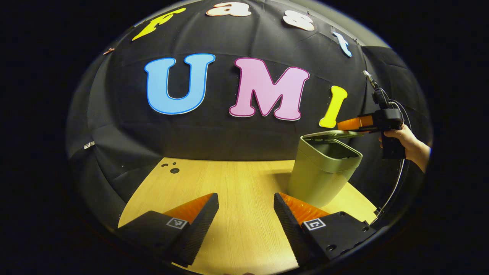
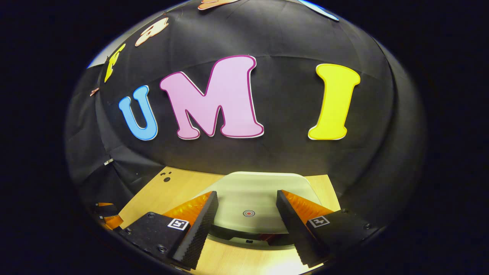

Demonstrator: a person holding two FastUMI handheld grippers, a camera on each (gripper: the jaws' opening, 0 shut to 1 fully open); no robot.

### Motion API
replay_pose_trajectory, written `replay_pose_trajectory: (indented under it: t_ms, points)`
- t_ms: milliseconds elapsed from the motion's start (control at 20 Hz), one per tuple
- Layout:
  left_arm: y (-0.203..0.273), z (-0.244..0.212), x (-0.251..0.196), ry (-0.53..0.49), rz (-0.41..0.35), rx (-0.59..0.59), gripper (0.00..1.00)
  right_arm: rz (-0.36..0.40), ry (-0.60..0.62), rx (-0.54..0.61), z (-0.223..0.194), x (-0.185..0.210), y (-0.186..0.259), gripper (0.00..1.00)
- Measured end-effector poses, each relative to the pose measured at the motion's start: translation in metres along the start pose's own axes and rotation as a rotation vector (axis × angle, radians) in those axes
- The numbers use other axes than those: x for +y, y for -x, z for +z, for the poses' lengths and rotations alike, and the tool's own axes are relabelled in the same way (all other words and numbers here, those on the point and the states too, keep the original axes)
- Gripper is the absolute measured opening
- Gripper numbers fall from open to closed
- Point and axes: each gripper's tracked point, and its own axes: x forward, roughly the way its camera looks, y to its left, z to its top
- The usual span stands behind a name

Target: Press the lid of the desktop garbage bin to open it, pick up the crumpled paper on the desktop and throw it into the bin, then pick up the pop can on the desktop and drop it into the bin, and finally close the garbage bin lid.

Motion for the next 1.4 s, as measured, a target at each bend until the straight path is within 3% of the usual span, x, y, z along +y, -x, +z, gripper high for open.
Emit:
replay_pose_trajectory:
  t_ms: [750, 1400]
  points:
    - [0.001, -0.004, -0.008, 0.005, 0.008, 0.008, 0.94, 0.012, 0.055, 0.108, -0.053, 0.002, 0.001, 0.97]
    - [-0.006, -0.001, -0.033, -0.002, -0.029, 0.006, 0.94, 0.046, 0.074, 0.088, -0.058, 0.006, 0.003, 0.99]
